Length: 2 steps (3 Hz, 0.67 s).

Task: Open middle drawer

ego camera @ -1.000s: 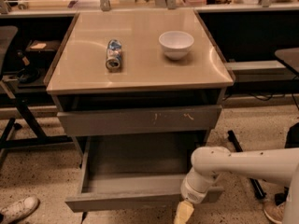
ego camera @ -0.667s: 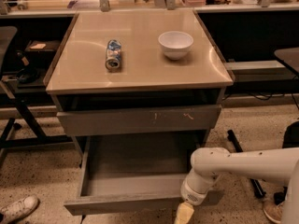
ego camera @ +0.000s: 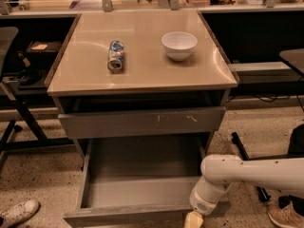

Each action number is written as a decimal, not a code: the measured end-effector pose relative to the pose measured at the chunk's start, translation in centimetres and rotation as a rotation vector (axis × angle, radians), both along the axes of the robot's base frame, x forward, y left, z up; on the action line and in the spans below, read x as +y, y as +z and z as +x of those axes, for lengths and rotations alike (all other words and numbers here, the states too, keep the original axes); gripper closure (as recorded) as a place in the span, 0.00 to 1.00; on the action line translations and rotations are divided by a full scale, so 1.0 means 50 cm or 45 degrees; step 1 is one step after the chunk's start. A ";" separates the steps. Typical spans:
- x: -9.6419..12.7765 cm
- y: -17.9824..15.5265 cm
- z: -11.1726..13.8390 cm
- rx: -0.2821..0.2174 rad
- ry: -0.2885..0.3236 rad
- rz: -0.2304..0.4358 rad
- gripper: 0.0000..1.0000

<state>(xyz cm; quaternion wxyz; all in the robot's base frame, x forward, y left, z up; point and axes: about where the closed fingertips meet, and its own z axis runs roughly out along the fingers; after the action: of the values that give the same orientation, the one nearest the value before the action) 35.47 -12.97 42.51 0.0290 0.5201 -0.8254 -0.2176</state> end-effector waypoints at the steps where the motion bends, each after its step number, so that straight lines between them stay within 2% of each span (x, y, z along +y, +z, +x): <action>1: 0.010 0.025 0.021 -0.024 0.004 0.025 0.00; 2: 0.004 0.109 0.015 -0.070 -0.056 0.036 0.00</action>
Offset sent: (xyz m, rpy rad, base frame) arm 0.0239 -0.0156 0.1495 0.0118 -0.1896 -0.1172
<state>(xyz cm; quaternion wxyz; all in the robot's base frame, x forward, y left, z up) 36.23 -12.79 47.99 -0.0059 0.5080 -0.8339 -0.2155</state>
